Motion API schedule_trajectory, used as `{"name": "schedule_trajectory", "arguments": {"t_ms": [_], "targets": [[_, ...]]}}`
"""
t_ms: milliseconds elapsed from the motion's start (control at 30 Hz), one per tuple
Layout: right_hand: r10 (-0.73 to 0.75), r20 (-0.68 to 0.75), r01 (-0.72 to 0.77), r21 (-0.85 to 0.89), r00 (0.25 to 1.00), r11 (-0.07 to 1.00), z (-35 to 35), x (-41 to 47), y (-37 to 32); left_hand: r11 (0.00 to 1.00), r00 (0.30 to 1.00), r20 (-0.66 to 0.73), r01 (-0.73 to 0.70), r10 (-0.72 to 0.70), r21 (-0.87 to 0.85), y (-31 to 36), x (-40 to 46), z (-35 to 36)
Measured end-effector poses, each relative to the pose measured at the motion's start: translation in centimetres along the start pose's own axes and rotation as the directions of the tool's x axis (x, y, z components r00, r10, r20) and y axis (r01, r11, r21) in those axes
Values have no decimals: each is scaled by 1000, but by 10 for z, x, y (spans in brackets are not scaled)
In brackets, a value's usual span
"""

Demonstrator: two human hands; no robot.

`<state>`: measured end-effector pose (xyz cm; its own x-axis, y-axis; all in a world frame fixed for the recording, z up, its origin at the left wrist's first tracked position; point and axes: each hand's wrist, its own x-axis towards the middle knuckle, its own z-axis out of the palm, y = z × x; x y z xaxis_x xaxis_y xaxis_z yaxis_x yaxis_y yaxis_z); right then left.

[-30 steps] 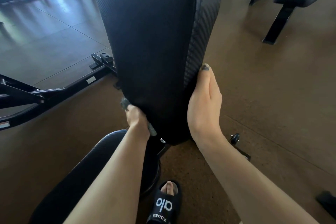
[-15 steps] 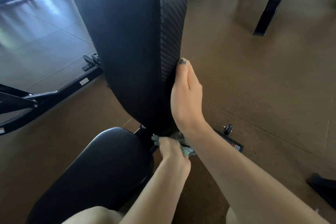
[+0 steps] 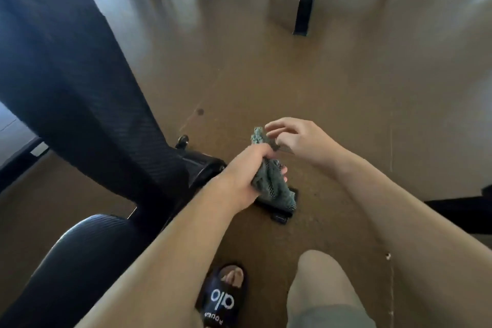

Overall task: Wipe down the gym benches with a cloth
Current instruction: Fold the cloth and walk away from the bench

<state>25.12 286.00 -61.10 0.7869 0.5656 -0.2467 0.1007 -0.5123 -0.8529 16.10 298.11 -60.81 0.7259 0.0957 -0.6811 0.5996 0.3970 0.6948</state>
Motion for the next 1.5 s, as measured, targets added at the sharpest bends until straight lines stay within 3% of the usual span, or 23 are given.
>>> {"name": "schedule_trajectory", "arguments": {"t_ms": [133,367,500,600,800,933,1000,1133,1300,1400,1500], "targets": [[160,127,-171,81,979,982,-32,-9,37,972,991,102,58,-83,228,19,30,28],[440,-40,-386,413,897,825,-91,-50,78,738,913,242,89,-329,669,44,58,116],[548,-25,-413,628,836,659,-128,-96,70,615,848,289,54,-445,786,69,33,173],[574,-33,-393,696,818,600,-156,-132,42,525,819,296,7,-492,851,99,-7,209],[650,-89,-460,634,755,621,-228,-214,-46,288,776,180,3,-605,958,173,-101,268],[564,5,-404,702,826,586,-296,-264,-117,184,787,172,-76,-593,980,222,-167,315],[541,-6,-405,655,841,638,-326,-279,-150,158,791,184,-112,-583,981,243,-190,336],[567,-162,-461,427,808,778,-366,-285,-188,63,799,264,-275,-541,959,274,-213,376],[602,-135,-510,406,787,758,-394,-258,-190,-128,789,426,-526,-443,841,304,-185,401],[660,-155,-494,543,735,679,-412,-231,-185,-88,794,449,-524,-408,847,330,-151,417],[700,-127,-375,770,703,516,-433,-214,-177,12,813,448,-479,-371,878,360,-122,440]]}}
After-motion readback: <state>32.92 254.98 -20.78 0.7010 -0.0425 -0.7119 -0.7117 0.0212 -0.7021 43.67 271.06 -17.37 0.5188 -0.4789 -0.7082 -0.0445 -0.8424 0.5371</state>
